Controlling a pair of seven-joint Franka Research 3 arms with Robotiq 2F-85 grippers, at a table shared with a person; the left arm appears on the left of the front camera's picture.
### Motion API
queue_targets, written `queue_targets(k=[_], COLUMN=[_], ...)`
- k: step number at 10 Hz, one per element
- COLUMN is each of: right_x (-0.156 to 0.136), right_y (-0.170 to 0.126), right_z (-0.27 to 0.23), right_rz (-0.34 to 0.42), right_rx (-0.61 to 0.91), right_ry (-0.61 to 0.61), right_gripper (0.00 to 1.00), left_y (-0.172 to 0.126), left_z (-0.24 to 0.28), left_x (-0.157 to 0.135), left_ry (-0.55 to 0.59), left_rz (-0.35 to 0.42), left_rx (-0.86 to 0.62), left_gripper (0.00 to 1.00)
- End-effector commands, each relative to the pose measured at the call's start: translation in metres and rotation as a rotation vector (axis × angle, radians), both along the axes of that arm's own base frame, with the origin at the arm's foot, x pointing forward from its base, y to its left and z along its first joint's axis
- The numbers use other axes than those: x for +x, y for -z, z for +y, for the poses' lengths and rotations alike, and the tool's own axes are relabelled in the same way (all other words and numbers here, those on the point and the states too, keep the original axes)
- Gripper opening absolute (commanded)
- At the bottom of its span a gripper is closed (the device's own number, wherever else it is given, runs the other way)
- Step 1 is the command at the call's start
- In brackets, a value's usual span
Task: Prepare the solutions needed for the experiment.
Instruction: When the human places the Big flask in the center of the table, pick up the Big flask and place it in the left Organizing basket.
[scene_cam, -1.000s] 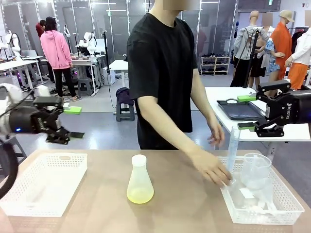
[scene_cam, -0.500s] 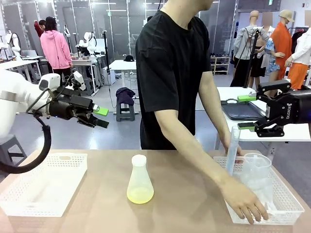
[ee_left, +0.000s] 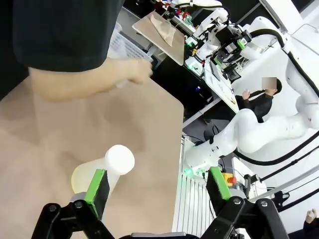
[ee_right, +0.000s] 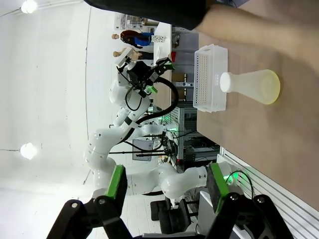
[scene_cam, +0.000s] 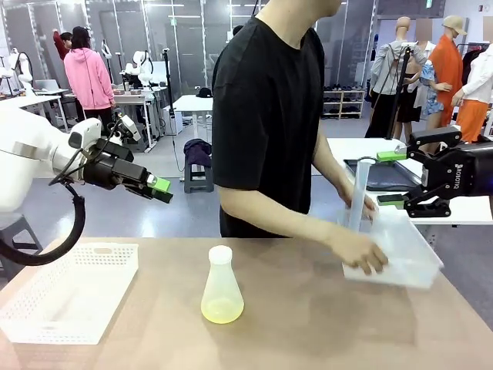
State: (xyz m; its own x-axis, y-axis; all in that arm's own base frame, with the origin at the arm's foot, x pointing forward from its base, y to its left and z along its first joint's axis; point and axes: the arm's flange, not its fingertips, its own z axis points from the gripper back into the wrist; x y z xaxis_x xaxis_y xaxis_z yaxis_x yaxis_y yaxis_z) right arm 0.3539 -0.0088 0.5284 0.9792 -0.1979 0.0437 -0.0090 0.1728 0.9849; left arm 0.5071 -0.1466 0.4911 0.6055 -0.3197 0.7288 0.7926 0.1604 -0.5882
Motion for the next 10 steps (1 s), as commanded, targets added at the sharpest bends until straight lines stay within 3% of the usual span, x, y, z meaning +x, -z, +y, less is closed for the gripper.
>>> queue_targets(k=[1,4,5,6,7,8,10], right_x=[0.000,0.000,0.000,0.000,0.000,0.000,0.000], right_y=[-0.001,-0.001,-0.001,-0.001,-0.001,-0.001,-0.001], right_z=[0.001,0.001,0.001,0.001,0.001,0.001,0.001], right_rz=[-0.008,-0.008,-0.008,-0.008,-0.008,-0.008,-0.008], right_rx=[0.013,0.013,0.013,0.013,0.013,0.013,0.013], right_ry=[-0.001,-0.001,-0.001,-0.001,-0.001,-0.001,-0.001], right_gripper=[0.81,0.81,0.81,0.81,0.81,0.81,0.81], left_y=[-0.003,-0.002,0.005,0.012,0.017,0.025,0.037], left_z=[-0.002,0.000,-0.004,0.000,0.004,0.006,0.004], left_x=[-0.007,-0.002,0.028,0.052,0.066,0.077,0.092], left_ry=[-0.021,-0.003,0.093,0.195,0.265,0.366,0.482], left_rz=[0.012,0.004,-0.142,-0.306,-0.407,-0.467,-0.495], left_rx=[-0.003,0.000,-0.038,0.018,0.090,0.097,0.013], left_gripper=[1.00,1.00,1.00,1.00,1.00,1.00,1.00])
